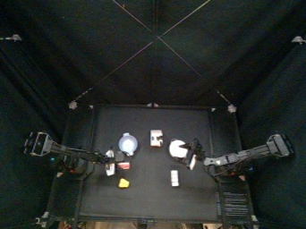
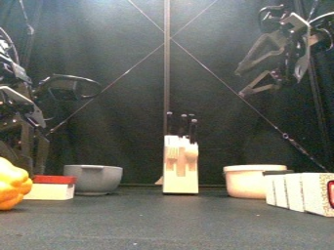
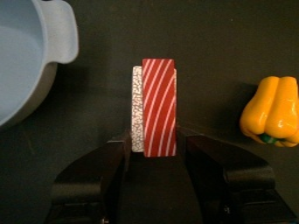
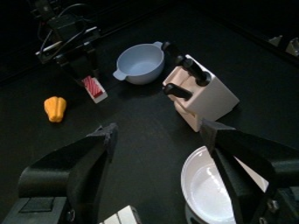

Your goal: Grab salmon sushi

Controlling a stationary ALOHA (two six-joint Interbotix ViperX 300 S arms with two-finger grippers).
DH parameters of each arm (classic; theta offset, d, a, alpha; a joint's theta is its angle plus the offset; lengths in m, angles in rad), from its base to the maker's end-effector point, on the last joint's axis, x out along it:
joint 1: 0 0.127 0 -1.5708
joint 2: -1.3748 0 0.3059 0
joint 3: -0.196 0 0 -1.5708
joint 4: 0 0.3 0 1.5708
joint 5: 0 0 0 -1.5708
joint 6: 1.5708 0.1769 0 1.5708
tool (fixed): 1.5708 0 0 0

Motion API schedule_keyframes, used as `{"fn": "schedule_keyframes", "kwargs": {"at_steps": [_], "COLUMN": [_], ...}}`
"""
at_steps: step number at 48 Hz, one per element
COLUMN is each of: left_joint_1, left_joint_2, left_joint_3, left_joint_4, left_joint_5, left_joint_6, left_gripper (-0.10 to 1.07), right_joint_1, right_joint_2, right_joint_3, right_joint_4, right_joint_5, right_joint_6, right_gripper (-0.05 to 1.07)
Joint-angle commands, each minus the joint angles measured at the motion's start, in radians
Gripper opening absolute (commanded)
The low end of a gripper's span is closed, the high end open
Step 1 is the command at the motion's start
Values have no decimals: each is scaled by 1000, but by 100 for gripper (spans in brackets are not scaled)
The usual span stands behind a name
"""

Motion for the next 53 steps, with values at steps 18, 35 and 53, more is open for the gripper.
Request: {"fn": "schedule_keyframes", "kwargs": {"at_steps": [18, 35, 53], "left_joint_1": [6, 15, 0], "left_joint_2": [6, 6, -25], "left_joint_3": [-17, -20, -61], "left_joint_4": [3, 9, 3], "left_joint_5": [-3, -2, -3], "left_joint_6": [-2, -2, -2], "left_gripper": [81, 65, 59], "right_joint_1": [-2, -2, 0], "right_joint_2": [-5, -3, -3], "right_joint_3": [-9, -9, -9], "right_joint_4": [-3, -3, -3], "right_joint_5": [3, 3, 3], "right_joint_6": [0, 0, 0], "right_gripper": [104, 104, 104]}}
